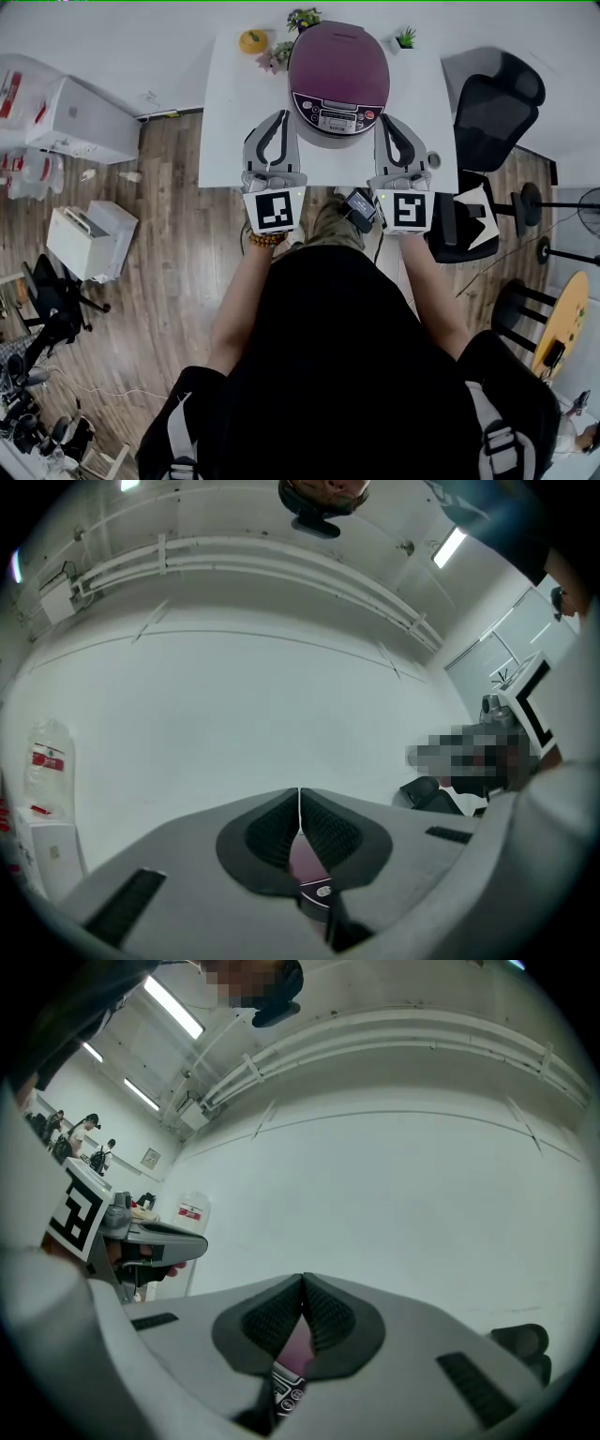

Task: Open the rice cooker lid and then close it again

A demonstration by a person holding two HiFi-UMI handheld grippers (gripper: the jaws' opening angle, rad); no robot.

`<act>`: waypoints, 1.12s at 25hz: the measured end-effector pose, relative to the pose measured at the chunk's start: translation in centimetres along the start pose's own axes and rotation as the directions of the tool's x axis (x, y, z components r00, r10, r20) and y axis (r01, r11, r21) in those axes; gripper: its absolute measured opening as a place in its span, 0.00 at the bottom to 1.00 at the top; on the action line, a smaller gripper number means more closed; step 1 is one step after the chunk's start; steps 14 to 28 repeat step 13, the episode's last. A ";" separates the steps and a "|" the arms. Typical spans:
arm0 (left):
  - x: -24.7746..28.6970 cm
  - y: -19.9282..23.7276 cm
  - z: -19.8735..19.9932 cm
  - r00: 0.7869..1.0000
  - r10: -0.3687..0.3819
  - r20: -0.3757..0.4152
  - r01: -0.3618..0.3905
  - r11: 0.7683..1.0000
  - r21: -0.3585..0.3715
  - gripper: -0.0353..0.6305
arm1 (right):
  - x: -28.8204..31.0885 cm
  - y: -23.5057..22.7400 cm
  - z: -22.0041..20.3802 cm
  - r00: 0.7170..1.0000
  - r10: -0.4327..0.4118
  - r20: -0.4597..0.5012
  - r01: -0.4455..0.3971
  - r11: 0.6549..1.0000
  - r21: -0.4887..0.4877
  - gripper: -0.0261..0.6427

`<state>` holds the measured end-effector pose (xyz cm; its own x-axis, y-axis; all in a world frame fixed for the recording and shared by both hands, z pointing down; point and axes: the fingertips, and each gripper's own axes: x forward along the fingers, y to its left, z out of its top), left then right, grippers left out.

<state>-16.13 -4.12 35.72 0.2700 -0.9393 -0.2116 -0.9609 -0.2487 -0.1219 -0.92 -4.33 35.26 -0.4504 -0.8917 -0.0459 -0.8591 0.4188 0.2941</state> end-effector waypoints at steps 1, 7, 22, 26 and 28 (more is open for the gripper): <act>0.0 0.0 -0.1 1.000 -0.001 -0.004 0.001 1.000 0.001 0.09 | 0.0 0.0 -0.1 1.000 0.000 -0.003 0.000 1.000 0.000 0.08; 0.1 0.1 -0.5 1.000 -0.002 -0.012 0.002 1.000 -0.005 0.09 | 0.2 -0.1 -0.8 1.000 -0.002 -0.025 0.002 1.000 -0.001 0.08; 0.4 0.7 -0.7 1.000 0.013 -0.014 -0.013 1.000 -0.008 0.09 | 0.8 -0.3 -1.7 0.999 -0.011 -0.045 0.011 1.000 0.012 0.08; 0.4 0.7 -0.7 1.000 0.013 -0.014 -0.013 1.000 -0.008 0.09 | 0.8 -0.3 -1.7 0.999 -0.011 -0.045 0.011 1.000 0.012 0.08; 0.4 0.7 -0.7 1.000 0.013 -0.014 -0.013 1.000 -0.008 0.09 | 0.8 -0.3 -1.7 0.999 -0.011 -0.045 0.011 1.000 0.012 0.08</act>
